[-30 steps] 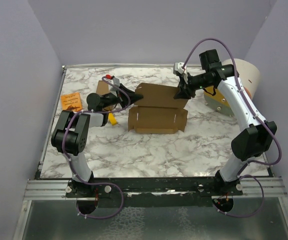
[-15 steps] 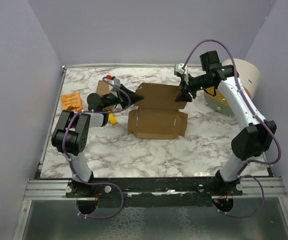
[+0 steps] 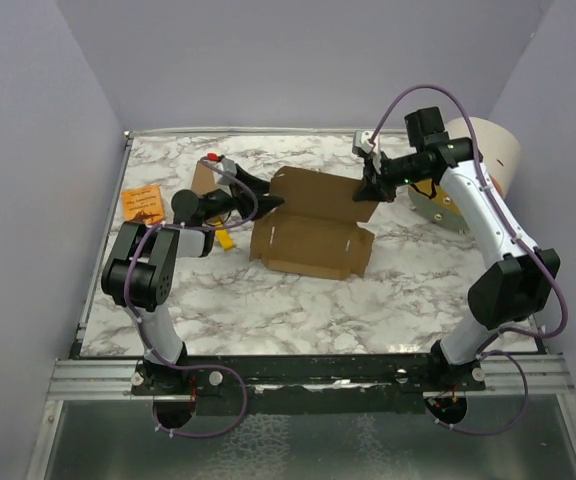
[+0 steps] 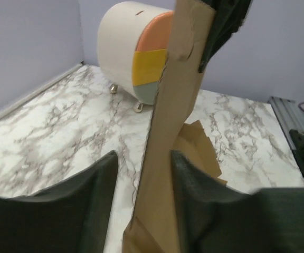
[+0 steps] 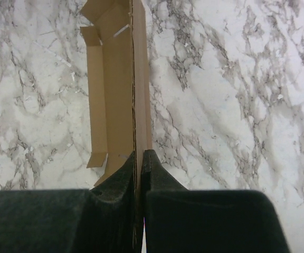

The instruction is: Fold the paper box

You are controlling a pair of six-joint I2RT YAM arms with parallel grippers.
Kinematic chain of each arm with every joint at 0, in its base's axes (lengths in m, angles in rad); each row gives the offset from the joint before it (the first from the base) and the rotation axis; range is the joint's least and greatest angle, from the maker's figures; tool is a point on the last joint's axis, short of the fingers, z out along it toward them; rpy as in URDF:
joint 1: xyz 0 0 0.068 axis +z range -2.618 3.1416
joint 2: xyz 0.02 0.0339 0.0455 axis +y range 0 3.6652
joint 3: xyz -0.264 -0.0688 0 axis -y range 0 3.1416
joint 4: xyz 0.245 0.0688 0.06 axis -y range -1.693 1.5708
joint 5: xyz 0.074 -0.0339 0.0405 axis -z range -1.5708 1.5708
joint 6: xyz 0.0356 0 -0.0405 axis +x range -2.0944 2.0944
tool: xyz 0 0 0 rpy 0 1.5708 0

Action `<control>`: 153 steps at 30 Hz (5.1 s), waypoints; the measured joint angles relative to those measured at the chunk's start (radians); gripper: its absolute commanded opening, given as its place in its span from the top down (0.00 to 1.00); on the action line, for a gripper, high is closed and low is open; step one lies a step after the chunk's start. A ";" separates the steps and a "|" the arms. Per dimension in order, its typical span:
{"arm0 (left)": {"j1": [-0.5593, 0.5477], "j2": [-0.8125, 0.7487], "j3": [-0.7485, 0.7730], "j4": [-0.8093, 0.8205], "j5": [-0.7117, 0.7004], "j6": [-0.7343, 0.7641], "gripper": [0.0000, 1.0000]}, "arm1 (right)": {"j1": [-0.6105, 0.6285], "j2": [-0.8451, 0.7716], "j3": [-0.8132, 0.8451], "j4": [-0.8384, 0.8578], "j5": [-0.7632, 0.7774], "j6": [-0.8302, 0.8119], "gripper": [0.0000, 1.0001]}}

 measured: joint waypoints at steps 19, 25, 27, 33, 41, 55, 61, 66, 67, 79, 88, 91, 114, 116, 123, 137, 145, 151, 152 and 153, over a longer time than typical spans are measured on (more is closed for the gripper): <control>0.104 -0.302 -0.494 0.000 -0.525 0.338 0.37 | -0.010 -0.247 -0.127 0.162 0.042 -0.085 0.99; 0.080 -0.221 -0.597 0.000 -0.604 0.473 0.41 | -0.010 -0.217 -0.184 0.160 0.050 -0.150 0.99; 0.081 -0.214 -0.626 0.000 -0.628 0.495 0.43 | -0.010 -0.207 -0.189 0.159 0.050 -0.166 0.99; 0.081 -0.195 -0.626 0.001 -0.621 0.515 0.43 | 0.002 -0.194 -0.188 0.147 0.048 -0.206 0.99; 0.081 -0.122 -0.554 0.001 -0.510 0.510 0.50 | 0.008 -0.191 -0.237 0.140 0.042 -0.232 0.99; 0.081 0.023 -0.386 0.001 -0.303 0.432 0.48 | 0.008 -0.185 -0.254 0.139 0.026 -0.233 0.99; 0.068 0.065 -0.327 0.001 -0.249 0.418 0.47 | 0.008 -0.182 -0.254 0.139 0.021 -0.233 0.99; 0.056 0.095 -0.300 0.001 -0.193 0.411 0.44 | 0.008 -0.180 -0.253 0.139 0.019 -0.233 0.99; 0.055 0.098 -0.299 0.001 -0.185 0.408 0.44 | 0.008 -0.177 -0.253 0.139 0.018 -0.233 0.99; 0.016 0.134 -0.270 0.001 -0.169 0.425 0.32 | 0.008 -0.164 -0.248 0.137 0.005 -0.233 0.99; -0.010 0.138 -0.261 0.001 -0.185 0.459 0.35 | 0.008 -0.159 -0.243 0.133 0.000 -0.233 0.99; -0.025 0.138 -0.254 0.001 -0.203 0.478 0.35 | 0.008 -0.154 -0.237 0.130 -0.002 -0.233 0.99; -0.144 0.143 -0.309 0.002 -0.489 0.626 0.44 | 0.009 -0.149 -0.241 0.122 -0.014 -0.219 0.99; -0.144 0.150 -0.308 0.002 -0.499 0.626 0.44 | 0.010 -0.147 -0.243 0.134 -0.010 -0.200 0.99; -0.144 0.162 -0.292 0.001 -0.518 0.626 0.44 | 0.013 -0.089 -0.196 0.152 0.007 -0.120 0.99; -0.144 0.196 -0.245 0.001 -0.548 0.626 0.49 | 0.013 0.018 -0.039 0.060 0.011 -0.058 0.99; -0.154 0.203 -0.232 0.001 -0.599 0.627 0.44 | 0.013 0.023 -0.034 0.015 -0.009 -0.044 0.99; -0.166 0.222 -0.208 0.001 -0.613 0.628 0.45 | 0.013 0.037 -0.031 0.001 -0.021 -0.030 0.99; -0.166 0.229 -0.201 0.001 -0.612 0.628 0.45 | 0.013 0.044 -0.025 -0.002 -0.022 -0.023 0.99; -0.166 0.233 -0.194 0.001 -0.612 0.628 0.45 | 0.013 0.050 -0.018 -0.003 -0.022 -0.020 0.99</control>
